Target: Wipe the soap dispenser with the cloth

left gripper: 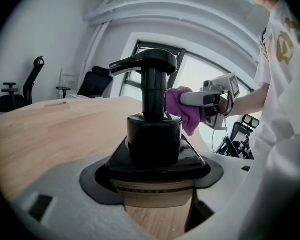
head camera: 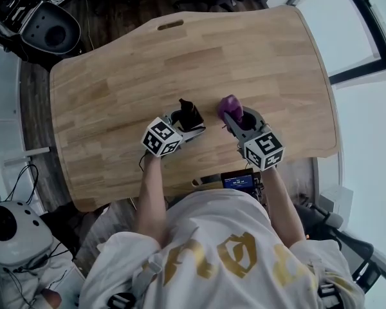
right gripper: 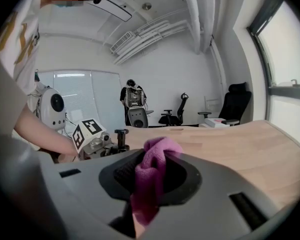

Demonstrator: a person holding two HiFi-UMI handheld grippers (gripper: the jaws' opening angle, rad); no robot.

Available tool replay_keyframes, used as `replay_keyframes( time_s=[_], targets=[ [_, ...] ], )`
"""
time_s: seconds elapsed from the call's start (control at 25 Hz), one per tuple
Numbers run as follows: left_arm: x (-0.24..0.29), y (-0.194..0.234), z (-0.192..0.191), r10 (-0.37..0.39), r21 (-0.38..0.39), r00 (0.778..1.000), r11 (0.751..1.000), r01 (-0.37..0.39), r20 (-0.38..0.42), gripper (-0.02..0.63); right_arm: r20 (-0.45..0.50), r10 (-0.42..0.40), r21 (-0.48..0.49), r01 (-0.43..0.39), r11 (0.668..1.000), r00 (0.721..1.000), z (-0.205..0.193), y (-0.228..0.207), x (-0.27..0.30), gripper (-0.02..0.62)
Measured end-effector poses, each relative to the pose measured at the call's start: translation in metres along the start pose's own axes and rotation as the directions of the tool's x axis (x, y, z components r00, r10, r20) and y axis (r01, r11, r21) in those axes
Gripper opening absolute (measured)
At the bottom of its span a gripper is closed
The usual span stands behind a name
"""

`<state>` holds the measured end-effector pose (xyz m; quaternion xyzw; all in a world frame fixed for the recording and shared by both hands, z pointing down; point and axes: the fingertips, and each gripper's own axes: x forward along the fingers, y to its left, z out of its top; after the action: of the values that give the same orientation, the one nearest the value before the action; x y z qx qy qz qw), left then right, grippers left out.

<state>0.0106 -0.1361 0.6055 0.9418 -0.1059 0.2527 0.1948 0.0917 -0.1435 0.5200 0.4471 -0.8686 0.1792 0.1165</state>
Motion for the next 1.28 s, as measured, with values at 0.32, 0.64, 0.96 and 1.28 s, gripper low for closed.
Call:
replay_keyframes(
  time_s=[0.32, 0.64, 0.96, 1.28],
  targets=[
    [0.019, 0.014, -0.009, -0.019, 0.037, 0.999, 0.999, 0.020, -0.043, 0.344, -0.028, -0.073, 0.031, 0.074, 0.997, 0.997, -0.012, -0.022, 0.012, 0.077],
    [0.033, 0.026, -0.017, -0.008, 0.069, 0.999, 0.998, 0.011, -0.053, 0.344, -0.069, -0.092, 0.053, 0.096, 0.994, 0.993, -0.027, -0.028, 0.016, 0.077],
    [0.045, 0.027, -0.037, 0.051, 0.253, 0.967, 0.967, 0.014, -0.248, 0.345, -0.078, -0.089, 0.067, 0.094, 0.993, 0.993, -0.028, -0.027, 0.020, 0.077],
    [0.039, 0.033, -0.048, 0.141, 0.300, 0.932, 0.953, -0.037, -0.334, 0.347, -0.057, -0.095, 0.084, 0.100, 0.991, 0.994, -0.027, -0.014, 0.019, 0.077]
  ],
)
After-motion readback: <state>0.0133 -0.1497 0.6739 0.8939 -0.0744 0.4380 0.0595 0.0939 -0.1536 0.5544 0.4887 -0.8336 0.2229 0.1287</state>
